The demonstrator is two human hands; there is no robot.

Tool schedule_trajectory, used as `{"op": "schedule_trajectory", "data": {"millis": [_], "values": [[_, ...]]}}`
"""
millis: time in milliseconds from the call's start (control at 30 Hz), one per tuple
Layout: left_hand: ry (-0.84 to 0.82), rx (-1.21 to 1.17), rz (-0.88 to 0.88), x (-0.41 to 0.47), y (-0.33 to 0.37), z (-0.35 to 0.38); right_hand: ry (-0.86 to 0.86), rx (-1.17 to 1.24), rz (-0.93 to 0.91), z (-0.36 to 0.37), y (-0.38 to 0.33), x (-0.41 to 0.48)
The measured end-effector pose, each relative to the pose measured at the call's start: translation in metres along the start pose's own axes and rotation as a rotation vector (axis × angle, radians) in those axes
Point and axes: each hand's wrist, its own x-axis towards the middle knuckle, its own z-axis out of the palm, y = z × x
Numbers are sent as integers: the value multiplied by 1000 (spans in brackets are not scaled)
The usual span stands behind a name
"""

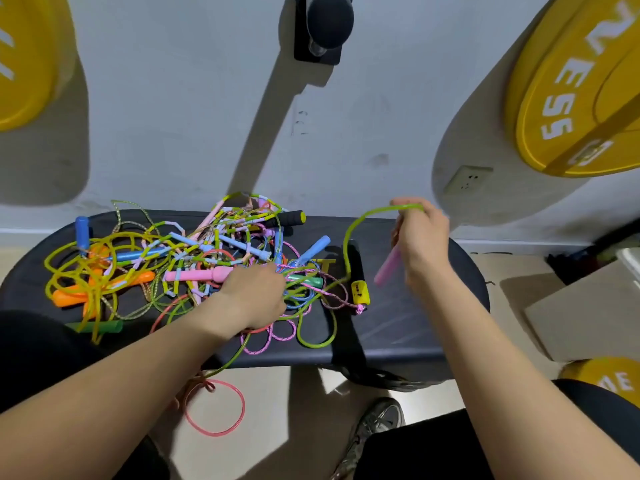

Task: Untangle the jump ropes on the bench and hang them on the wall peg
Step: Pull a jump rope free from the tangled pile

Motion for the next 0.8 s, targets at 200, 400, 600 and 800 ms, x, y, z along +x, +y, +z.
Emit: {"op": "schedule_trajectory", "data": {"millis": [200, 400, 600, 800], "values": [[154, -271, -222, -4, -13, -11, -162, -166, 144, -15, -25, -25], [142, -422, -240, -16, -16, -10, -360, -763, -41, -17, -12, -44], [395, -750, -210, -18, -19, -15, -171, -1197, -251, -13, 29, -37], [724, -669, -152, -25, -30, -40, -411, -1504, -569, -1, 44, -28]]}}
